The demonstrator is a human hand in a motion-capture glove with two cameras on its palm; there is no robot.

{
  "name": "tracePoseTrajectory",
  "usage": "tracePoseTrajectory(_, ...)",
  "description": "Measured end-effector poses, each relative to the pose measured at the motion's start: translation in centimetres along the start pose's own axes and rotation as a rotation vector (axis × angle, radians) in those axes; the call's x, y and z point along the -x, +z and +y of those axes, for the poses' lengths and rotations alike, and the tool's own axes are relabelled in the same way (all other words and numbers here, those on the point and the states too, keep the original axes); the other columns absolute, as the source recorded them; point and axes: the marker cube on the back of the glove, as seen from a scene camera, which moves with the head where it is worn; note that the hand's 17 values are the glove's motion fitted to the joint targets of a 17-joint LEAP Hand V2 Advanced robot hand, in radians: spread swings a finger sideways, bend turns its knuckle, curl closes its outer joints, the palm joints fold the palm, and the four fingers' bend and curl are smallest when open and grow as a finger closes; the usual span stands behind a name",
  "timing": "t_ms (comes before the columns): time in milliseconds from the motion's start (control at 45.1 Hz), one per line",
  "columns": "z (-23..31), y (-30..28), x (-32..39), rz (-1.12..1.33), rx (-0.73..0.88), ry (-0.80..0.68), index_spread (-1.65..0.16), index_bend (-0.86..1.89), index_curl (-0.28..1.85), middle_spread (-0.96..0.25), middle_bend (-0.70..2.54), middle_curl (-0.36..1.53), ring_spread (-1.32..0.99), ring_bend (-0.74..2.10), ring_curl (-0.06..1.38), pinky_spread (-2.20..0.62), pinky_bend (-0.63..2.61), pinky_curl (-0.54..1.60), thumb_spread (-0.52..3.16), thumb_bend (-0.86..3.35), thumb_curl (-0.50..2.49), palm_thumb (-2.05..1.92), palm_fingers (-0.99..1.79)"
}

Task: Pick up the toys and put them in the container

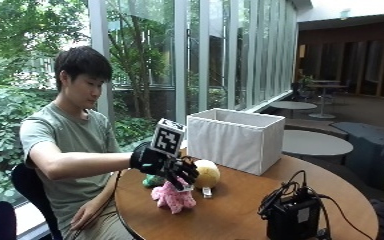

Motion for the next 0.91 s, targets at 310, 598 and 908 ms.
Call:
tracePoseTrajectory(310,-3.4,5.7,1.9,0.088,0.105,0.033,-0.6,0.98,0.17,-0.12,0.98,0.01,-0.05,0.67,0.38,-0.01,1.78,0.08,1.09,0.47,1.37,-0.57,-0.35)
tracePoseTrajectory(598,-4.6,5.1,2.6,0.047,-0.14,-0.037,-0.04,0.45,-0.07,-0.29,0.67,0.47,0.12,0.77,0.18,-0.02,1.94,-0.22,0.32,0.5,1.52,0.06,0.89)
tracePoseTrajectory(908,-1.6,-4.6,0.1,-0.024,-0.215,0.036,-0.08,1.26,0.14,-0.17,1.06,0.73,-0.18,1.38,0.63,-0.24,2.01,0.08,0.44,0.64,1.09,0.14,0.44)
